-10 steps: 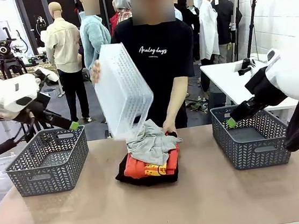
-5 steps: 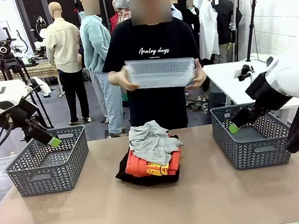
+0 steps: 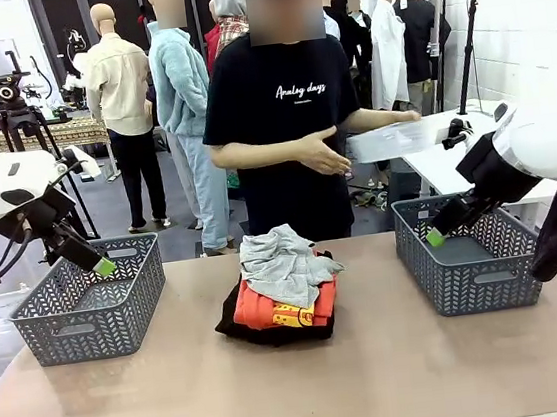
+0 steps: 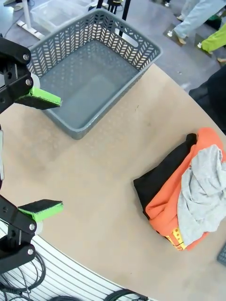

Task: Sort the tops and bottoms.
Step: Lift clothes from the center of the table with your left hand.

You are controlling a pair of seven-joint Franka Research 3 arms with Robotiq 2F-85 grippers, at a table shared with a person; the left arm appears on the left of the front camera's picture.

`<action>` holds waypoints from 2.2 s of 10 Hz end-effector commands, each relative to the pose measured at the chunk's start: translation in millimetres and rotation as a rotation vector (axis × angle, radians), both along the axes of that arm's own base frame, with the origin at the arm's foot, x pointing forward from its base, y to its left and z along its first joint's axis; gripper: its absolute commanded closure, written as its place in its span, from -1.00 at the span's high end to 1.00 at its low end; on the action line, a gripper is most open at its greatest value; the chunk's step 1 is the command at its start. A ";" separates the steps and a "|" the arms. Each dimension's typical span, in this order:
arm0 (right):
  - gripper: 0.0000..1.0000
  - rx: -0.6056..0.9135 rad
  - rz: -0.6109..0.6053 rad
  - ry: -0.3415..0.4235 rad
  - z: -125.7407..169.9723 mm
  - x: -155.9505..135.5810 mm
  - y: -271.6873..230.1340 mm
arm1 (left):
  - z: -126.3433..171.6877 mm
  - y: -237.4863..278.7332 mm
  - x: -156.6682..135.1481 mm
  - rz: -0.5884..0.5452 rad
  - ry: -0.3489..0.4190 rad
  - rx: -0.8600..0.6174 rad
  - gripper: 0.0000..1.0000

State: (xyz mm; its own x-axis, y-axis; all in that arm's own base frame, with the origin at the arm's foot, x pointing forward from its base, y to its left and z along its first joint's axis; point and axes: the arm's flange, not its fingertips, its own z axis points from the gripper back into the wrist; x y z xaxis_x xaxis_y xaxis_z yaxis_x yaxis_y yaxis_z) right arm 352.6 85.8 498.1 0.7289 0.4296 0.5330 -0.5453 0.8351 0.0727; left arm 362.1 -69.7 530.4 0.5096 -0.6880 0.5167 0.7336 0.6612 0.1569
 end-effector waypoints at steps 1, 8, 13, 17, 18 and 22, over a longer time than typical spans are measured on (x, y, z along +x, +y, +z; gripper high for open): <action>1.00 0.011 0.007 0.007 -3.0 -2.6 0.2 | 0.4 3.7 -0.6 -0.013 -0.002 -0.010 1.00; 1.00 0.011 0.007 0.007 -3.0 -2.6 0.2 | 0.4 3.7 -0.6 -0.013 -0.002 -0.010 1.00; 1.00 0.011 0.007 0.007 -3.0 -2.6 0.2 | 0.4 3.7 -0.6 -0.013 -0.002 -0.010 1.00; 1.00 0.011 0.007 0.007 -3.0 -2.6 0.2 | 0.4 3.7 -0.6 -0.013 -0.002 -0.010 1.00; 1.00 0.011 0.007 0.007 -3.0 -2.6 0.2 | 0.4 3.7 -0.6 -0.013 -0.002 -0.010 1.00; 1.00 0.011 0.007 0.007 -3.0 -2.6 0.2 | 0.4 3.7 -0.6 -0.013 -0.002 -0.010 1.00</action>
